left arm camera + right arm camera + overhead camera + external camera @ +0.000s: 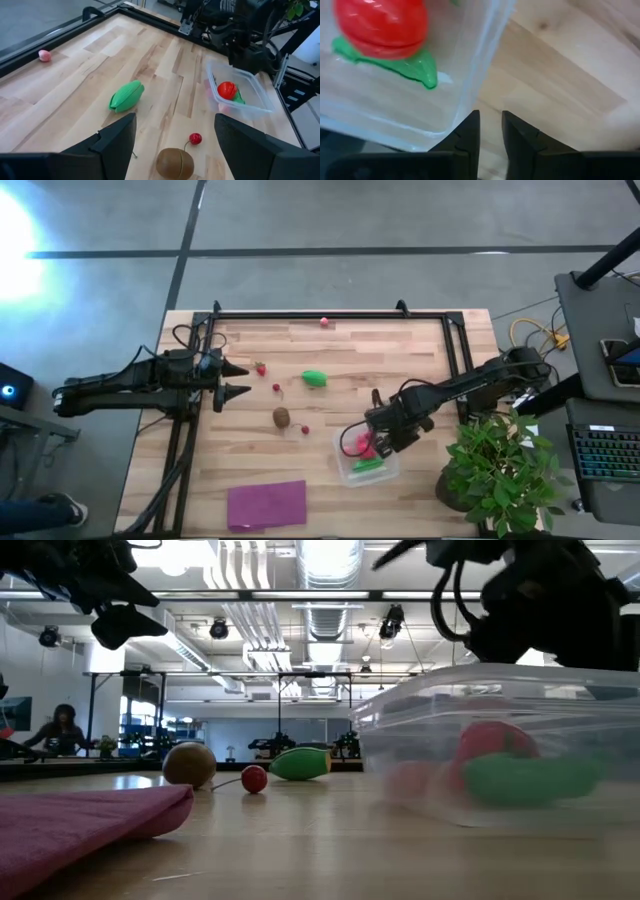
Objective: Pick and placing Produce into tupperware
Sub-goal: Adjust the transparent container on the table, then put the pink peach into the transparent container
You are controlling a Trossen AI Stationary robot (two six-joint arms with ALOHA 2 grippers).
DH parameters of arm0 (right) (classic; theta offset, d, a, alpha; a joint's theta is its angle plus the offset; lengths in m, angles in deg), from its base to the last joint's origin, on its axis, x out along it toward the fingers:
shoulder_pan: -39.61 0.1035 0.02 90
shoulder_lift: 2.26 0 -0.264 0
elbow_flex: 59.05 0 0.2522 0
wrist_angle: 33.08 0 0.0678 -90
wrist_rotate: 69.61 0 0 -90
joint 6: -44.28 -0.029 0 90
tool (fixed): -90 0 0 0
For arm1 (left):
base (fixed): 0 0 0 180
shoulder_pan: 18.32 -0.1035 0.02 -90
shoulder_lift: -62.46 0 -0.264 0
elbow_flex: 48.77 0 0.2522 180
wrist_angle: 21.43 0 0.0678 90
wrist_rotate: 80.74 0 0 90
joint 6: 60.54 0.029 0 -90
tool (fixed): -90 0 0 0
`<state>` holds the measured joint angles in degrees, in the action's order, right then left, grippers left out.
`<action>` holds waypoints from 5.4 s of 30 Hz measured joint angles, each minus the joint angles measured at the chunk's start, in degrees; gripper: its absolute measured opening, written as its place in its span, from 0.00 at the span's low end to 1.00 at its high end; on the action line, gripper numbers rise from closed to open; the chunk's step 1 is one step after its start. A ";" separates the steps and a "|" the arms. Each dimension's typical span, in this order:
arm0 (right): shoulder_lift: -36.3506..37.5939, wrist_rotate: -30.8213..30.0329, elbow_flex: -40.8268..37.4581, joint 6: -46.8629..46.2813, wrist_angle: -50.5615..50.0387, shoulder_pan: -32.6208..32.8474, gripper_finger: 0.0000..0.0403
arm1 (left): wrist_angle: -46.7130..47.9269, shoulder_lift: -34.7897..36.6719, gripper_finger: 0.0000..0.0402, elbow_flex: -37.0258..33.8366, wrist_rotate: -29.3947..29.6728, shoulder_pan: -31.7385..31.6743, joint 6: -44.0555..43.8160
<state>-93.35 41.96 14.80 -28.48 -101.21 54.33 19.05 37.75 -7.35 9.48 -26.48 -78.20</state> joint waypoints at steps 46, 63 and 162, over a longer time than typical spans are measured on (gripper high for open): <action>0.25 -25.22 33.39 30.04 0.54 -20.29 0.35 | -9.56 -32.30 0.64 9.60 -6.85 -4.33 -7.61; 7.09 -25.59 46.83 51.86 -10.93 -20.35 0.30 | -9.73 -58.94 0.64 36.35 -13.50 -14.86 -1.52; 89.59 -33.40 -44.36 48.57 46.10 -13.62 0.19 | -1.08 -95.36 0.64 67.19 -0.72 -28.87 -17.89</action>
<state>-3.76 8.56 -29.56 20.09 -55.10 40.71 17.97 -57.61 59.84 8.76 -55.35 -96.09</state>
